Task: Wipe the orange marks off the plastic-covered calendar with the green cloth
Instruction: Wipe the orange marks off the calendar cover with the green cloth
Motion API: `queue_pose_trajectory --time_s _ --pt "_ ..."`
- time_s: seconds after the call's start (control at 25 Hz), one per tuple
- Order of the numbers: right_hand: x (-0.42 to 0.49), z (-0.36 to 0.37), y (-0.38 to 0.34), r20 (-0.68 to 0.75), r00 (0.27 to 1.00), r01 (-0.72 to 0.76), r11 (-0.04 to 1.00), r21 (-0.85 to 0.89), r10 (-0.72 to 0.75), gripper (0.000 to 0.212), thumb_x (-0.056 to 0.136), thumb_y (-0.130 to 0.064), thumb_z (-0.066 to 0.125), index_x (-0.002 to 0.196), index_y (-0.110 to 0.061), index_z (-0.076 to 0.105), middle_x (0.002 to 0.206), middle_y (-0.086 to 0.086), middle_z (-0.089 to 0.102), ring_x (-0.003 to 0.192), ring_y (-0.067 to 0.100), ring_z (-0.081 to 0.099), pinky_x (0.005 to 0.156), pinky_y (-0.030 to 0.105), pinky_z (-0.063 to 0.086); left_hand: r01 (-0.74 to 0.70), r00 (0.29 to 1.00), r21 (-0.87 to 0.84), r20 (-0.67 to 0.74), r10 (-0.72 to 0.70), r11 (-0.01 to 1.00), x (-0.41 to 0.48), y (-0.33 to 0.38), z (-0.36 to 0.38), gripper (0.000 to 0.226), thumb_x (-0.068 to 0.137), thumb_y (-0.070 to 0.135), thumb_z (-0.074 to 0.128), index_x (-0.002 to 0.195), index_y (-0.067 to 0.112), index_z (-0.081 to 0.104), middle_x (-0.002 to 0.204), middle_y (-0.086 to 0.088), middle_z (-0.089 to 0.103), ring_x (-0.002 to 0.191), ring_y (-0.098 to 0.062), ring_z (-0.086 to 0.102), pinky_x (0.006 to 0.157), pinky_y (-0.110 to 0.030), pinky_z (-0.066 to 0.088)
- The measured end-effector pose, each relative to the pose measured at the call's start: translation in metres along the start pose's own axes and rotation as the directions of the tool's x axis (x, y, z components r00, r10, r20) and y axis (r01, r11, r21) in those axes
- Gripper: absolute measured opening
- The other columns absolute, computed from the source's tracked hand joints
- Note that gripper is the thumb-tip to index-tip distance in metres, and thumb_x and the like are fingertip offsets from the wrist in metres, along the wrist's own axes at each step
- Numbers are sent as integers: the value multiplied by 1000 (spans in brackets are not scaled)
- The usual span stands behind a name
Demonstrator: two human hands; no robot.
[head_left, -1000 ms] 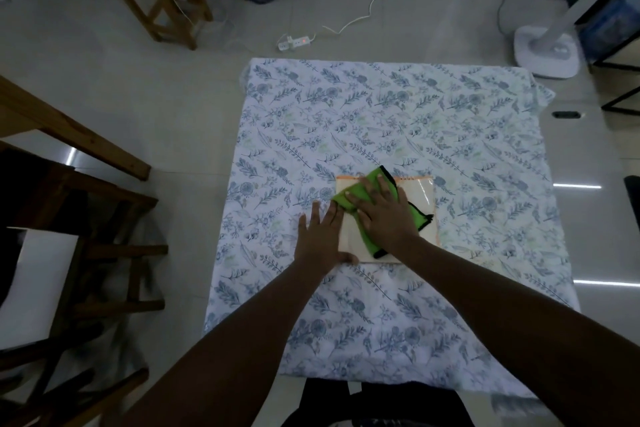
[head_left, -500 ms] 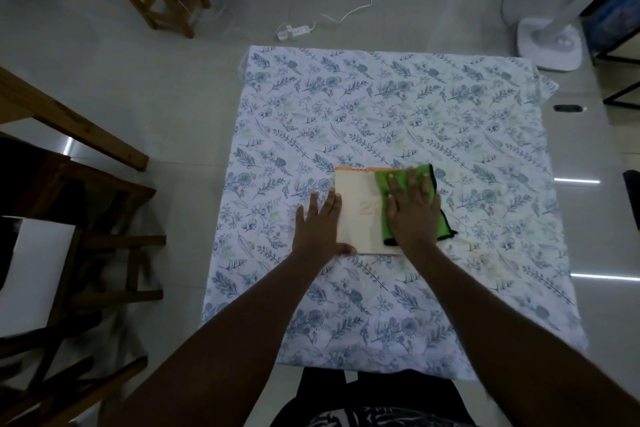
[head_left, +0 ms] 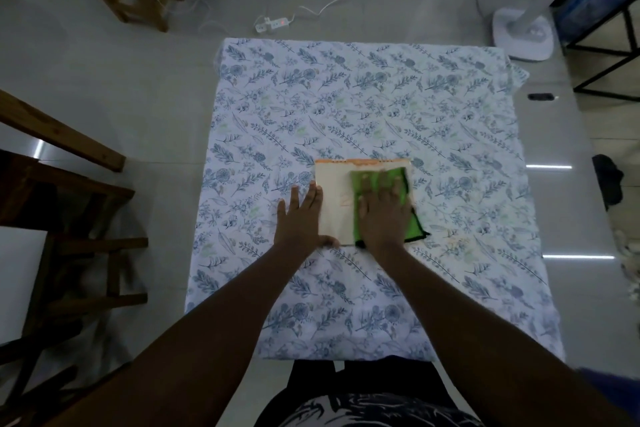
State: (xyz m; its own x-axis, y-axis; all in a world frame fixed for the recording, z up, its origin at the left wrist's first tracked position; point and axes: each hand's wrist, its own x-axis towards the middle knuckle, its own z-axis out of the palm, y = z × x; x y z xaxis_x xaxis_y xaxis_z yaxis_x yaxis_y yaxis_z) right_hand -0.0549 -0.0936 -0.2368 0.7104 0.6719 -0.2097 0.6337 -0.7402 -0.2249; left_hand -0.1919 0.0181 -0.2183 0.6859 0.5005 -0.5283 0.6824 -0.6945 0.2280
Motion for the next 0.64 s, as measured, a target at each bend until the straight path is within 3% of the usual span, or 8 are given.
queue_pose_trajectory --time_s 0.12,0.2,0.28,0.36,0.64 --pt "-22 1 18 113 929 360 930 -70 -351 54 98 -46 23 151 -40 15 163 -3 12 150 25 6 116 54 17 -13 1000 25 -20 13 1000 0 1 2 124 68 76 59 154 13 -6 164 -4 -11 150 -37 -10 119 -58 7" --pt "7 -5 32 65 953 301 949 -88 -296 53 98 -47 23 150 -41 16 163 -3 15 150 26 9 115 54 22 -5 1000 42 -9 5 999 3 1 1 125 68 76 59 154 13 -5 165 -5 -10 150 -38 -8 119 -58 9" --pt "28 -9 23 12 999 44 999 -22 -43 52 98 -46 24 149 -40 19 163 -2 16 150 28 9 116 56 19 1 1000 62 -9 0 998 2 1 1 126 67 77 59 154 12 -5 165 -5 -9 150 -38 -7 118 -58 10" --pt "30 -5 -1 -2 996 -90 992 86 91 52 99 -46 26 150 -40 19 164 -1 13 150 29 5 117 57 12 -1 1000 43 -3 1 999 3 0 1 128 65 78 61 154 12 -5 164 -5 -9 150 -38 -8 118 -58 9" --pt "-22 13 -9 94 951 297 954 -23 -294 48 96 -53 31 144 -48 30 163 -4 14 150 28 7 114 58 16 -69 997 6 -41 69 998 1 -10 0 118 70 69 66 155 17 3 165 0 -2 150 -35 -3 117 -59 18"
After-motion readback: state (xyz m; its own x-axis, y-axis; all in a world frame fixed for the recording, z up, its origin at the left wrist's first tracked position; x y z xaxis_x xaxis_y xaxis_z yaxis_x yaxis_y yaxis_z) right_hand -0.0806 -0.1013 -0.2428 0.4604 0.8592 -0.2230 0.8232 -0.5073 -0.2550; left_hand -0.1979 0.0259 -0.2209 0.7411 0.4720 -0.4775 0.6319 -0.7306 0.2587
